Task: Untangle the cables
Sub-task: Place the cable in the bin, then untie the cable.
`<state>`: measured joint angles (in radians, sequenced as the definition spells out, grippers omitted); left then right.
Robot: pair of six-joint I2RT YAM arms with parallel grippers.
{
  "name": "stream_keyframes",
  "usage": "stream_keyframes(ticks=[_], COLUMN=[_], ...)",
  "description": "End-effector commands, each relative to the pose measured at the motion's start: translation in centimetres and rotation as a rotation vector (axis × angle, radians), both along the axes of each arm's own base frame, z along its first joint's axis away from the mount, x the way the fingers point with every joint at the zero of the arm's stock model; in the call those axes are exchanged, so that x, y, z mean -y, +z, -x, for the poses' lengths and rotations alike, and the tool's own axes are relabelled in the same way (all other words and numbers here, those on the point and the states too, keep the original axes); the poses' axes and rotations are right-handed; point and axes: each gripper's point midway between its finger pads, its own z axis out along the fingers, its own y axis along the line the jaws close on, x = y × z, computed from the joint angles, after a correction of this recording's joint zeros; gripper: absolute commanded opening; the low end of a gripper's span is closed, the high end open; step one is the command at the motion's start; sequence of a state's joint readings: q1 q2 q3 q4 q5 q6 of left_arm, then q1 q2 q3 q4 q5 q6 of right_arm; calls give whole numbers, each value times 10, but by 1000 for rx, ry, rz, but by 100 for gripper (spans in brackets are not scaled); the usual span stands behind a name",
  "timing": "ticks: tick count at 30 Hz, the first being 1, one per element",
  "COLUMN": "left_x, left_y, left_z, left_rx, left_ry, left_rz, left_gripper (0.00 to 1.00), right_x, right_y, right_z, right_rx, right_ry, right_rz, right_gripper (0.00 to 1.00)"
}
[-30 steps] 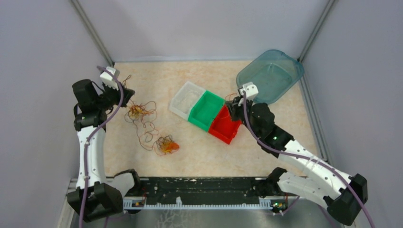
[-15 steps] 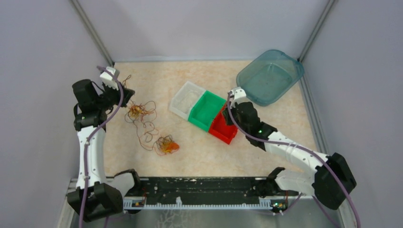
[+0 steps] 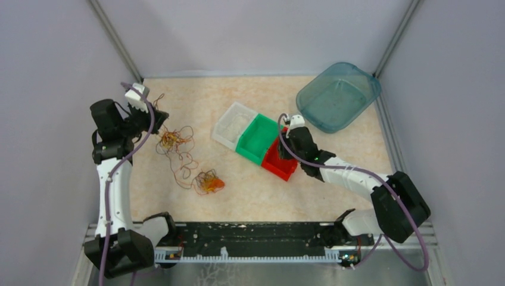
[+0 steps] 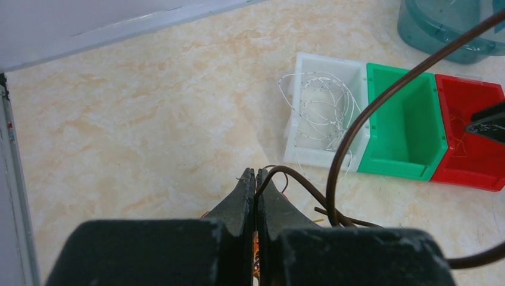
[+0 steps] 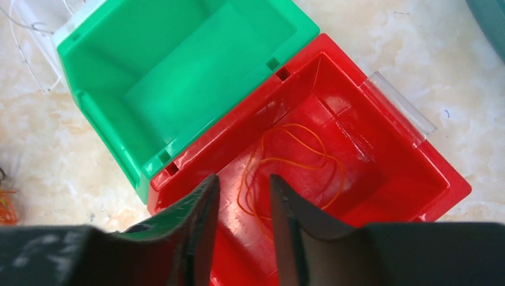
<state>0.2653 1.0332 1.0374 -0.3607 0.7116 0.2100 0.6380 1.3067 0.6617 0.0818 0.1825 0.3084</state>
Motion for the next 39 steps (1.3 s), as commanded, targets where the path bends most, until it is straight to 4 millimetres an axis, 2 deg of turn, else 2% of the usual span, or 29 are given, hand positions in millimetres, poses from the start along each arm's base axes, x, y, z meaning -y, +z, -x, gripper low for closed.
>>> stream_keyframes(ticks=[1, 3, 9, 12, 14, 16, 19, 21, 23, 26, 29, 30, 31, 33, 35, 39], left_x=[3, 4, 6, 9, 11, 10, -4, -19, -32, -45, -50, -52, -53, -53, -51, -45], left_y=[19, 19, 24, 31, 38, 46, 56, 54, 43, 19, -2, -11, -18, -35, -55, -82], left_z=[-1, -1, -1, 0, 1, 0, -4, -9, -13, -15, -16, -16, -17, -18, -17, -13], left_rx=[46, 46, 43, 41, 44, 55, 96, 113, 100, 55, 34, 17, 2, -45, -96, -171], left_ry=[-25, -27, -31, -43, -48, -37, 51, 126, 185, 234, 244, 249, 251, 239, 218, 172], left_rz=[-5, -4, 20, 44, 57, 60, 20, -28, -75, -121, -154, -161, -166, -166, -162, -151], left_gripper=[0, 0, 0, 0, 0, 0, 0, 0, 0, 0, 1, 4, 9, 27, 51, 74], right_x=[-4, -2, 9, 4, -7, -26, -77, -113, -146, -185, -214, -222, -229, -242, -252, -264], right_y=[33, 43, 87, 114, 129, 144, 157, 152, 140, 106, 70, 57, 45, 21, 8, -11], right_z=[-16, -16, -14, -8, 0, 13, 45, 69, 89, 112, 128, 133, 134, 139, 143, 150], right_rx=[75, 97, 185, 239, 265, 311, 395, 388, 343, 255, 186, 163, 147, 103, 78, 35], right_ry=[-29, -33, -57, -4, 53, 145, 358, 513, 648, 811, 923, 952, 967, 997, 1020, 1044], right_rz=[-50, -55, -75, -111, -152, -175, -178, -196, -225, -224, -192, -174, -151, -129, -136, -144], right_gripper=[45, 51, 52, 53, 55, 55, 56, 55, 53, 49, 49, 49, 49, 49, 49, 39])
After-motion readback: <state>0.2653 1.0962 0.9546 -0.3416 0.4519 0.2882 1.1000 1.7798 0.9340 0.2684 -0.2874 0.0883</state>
